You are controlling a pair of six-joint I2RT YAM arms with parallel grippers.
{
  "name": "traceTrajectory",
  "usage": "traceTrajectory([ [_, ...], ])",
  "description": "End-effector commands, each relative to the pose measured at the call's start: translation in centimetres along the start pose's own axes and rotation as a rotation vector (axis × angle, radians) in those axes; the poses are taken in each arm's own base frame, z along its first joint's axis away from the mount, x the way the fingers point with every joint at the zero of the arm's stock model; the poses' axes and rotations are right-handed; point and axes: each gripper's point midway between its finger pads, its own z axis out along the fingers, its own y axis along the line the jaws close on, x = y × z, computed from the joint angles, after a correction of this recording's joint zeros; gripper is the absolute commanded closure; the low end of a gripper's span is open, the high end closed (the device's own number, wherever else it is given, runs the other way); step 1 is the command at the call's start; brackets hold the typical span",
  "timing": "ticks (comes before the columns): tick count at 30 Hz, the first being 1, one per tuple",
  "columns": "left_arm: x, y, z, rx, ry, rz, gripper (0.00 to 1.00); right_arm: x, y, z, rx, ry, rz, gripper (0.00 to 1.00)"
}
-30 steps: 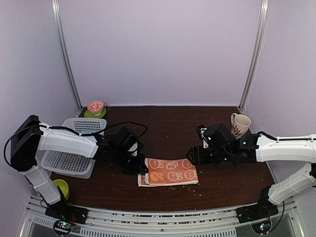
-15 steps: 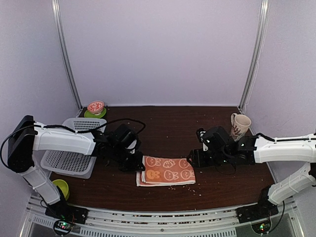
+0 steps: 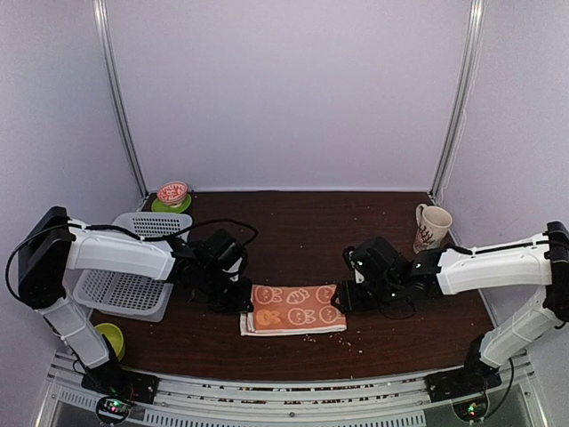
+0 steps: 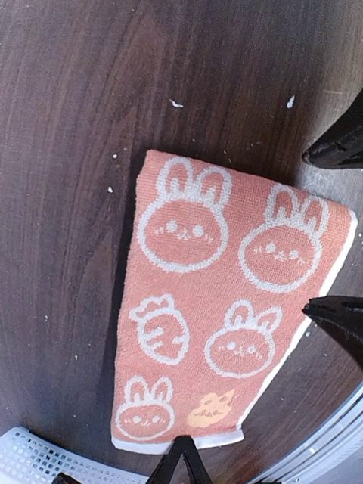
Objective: Roll the towels
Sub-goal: Smooth out the towel at the center of the board.
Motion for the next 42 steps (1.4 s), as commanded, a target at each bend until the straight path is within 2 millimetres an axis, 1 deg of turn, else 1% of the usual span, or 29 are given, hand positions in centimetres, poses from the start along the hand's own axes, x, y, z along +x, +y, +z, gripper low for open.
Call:
traceTrajectory([
  [1, -0.1, 1.3, 0.5, -0.047, -0.002, 0.016, 1.00, 0.0, 1.5, 1.1, -0.059, 0.035, 0.009, 0.44],
  [2, -0.1, 1.4, 0.5, -0.051, -0.003, 0.016, 1.00, 0.0, 1.6, 1.4, -0.049, 0.045, 0.009, 0.45],
  [7, -0.1, 1.9, 0.4, -0.070, -0.005, 0.022, 1.00, 1.0, -1.2, 3.0, 0.135, 0.111, 0.004, 0.47],
  [9, -0.1, 2.2, 0.4, -0.079, -0.002, 0.022, 1.00, 1.6, -2.0, 3.7, 0.189, 0.143, -0.012, 0.47],
  [11, 0.1, 2.5, 0.5, -0.087, 0.002, 0.021, 1.00, 1.7, -2.6, 4.0, 0.228, 0.157, -0.027, 0.48],
  [17, 0.2, 3.6, 0.7, -0.113, 0.008, 0.018, 1.00, 2.4, -3.9, 4.5, 0.306, 0.198, -0.075, 0.52],
  [22, -0.1, 3.8, 0.7, -0.129, 0.012, 0.033, 1.00, 3.1, -4.3, 4.9, 0.323, 0.221, -0.090, 0.62],
  [24, -0.2, 3.8, 0.7, -0.136, 0.012, 0.042, 1.00, 3.2, -4.4, 4.9, 0.326, 0.224, -0.091, 0.64],
  [25, -0.2, 3.9, 0.7, -0.142, 0.014, 0.047, 1.00, 3.1, -4.4, 4.8, 0.323, 0.223, -0.091, 0.62],
  [26, -0.3, 3.8, 0.7, -0.144, 0.015, 0.053, 1.00, 3.0, -4.1, 4.7, 0.308, 0.218, -0.086, 0.59],
  [28, -0.5, 3.6, 0.4, -0.144, 0.016, 0.065, 1.00, 2.4, -3.3, 4.0, 0.272, 0.193, -0.065, 0.50],
  [30, -0.7, 3.1, 0.1, -0.134, 0.012, 0.074, 0.99, 1.8, -2.4, 3.4, 0.236, 0.176, -0.045, 0.43],
  [33, -1.0, 2.8, -0.4, -0.136, 0.009, 0.084, 0.78, 0.8, -1.2, 2.7, 0.194, 0.157, -0.028, 0.38],
  [36, -1.2, 2.5, -1.3, -0.139, 0.006, 0.093, 0.56, -0.1, -0.4, 2.1, 0.174, 0.145, -0.031, 0.37],
  [37, -1.2, 2.4, -1.8, -0.140, 0.006, 0.097, 0.51, -0.4, -0.3, 1.8, 0.172, 0.141, -0.032, 0.36],
  [39, -1.1, 2.1, -3.3, -0.131, -0.005, 0.103, 0.45, -0.8, 0.0, 1.2, 0.165, 0.130, -0.034, 0.36],
  [42, -1.5, 0.6, -6.8, -0.088, -0.060, 0.131, 0.39, -1.5, 0.5, 0.6, 0.140, 0.103, -0.027, 0.36],
])
